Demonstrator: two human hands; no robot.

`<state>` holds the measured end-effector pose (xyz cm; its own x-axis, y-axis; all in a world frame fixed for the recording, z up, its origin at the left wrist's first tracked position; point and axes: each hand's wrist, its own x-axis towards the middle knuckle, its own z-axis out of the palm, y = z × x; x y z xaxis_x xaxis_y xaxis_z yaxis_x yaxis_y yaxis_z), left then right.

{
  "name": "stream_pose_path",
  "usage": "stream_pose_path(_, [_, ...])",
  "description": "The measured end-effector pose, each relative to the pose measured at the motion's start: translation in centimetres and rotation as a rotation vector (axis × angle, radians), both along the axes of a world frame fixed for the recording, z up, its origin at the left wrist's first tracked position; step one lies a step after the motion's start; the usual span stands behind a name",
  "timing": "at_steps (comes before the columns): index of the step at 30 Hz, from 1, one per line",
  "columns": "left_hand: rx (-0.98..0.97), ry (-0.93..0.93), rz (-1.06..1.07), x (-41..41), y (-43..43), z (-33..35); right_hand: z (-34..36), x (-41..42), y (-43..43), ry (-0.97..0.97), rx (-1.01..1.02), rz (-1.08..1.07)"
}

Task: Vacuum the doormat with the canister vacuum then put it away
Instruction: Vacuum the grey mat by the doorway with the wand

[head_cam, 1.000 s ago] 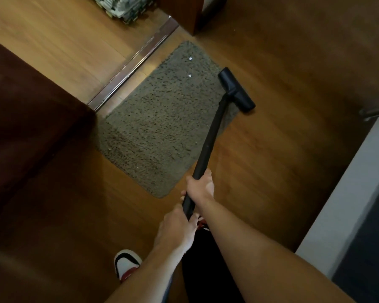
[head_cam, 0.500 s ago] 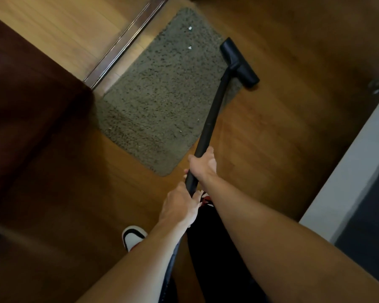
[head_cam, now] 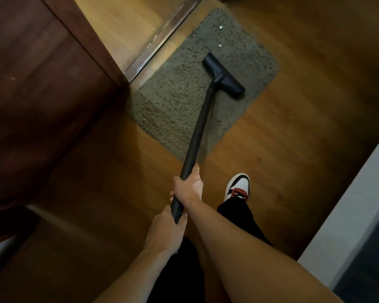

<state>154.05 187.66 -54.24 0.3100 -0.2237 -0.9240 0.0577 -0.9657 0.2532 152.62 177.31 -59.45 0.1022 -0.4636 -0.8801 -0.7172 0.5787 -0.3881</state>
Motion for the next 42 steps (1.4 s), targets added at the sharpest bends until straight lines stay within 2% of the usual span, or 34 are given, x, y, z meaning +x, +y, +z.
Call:
stream_pose_path(9, [-0.03, -0.035, 0.053, 1.5, 0.5, 0.0, 0.0, 2.2, 0.4, 0.002, -0.014, 0.087])
stream_pose_path(25, [0.022, -0.044, 0.095, 0.6, -13.3, -1.9, -2.2, 2.2, -13.2, -0.009, -0.088, 0.176])
stream_pose_path(32, [-0.005, -0.011, 0.176, 1.0, -19.5, -2.4, -2.0, 3.0, -19.3, -0.001, -0.122, 0.215])
stream_pose_path(42, [-0.022, -0.002, 0.185, 1.2, -19.6, -2.5, -2.0, 3.0, -19.6, -0.012, -0.127, 0.205])
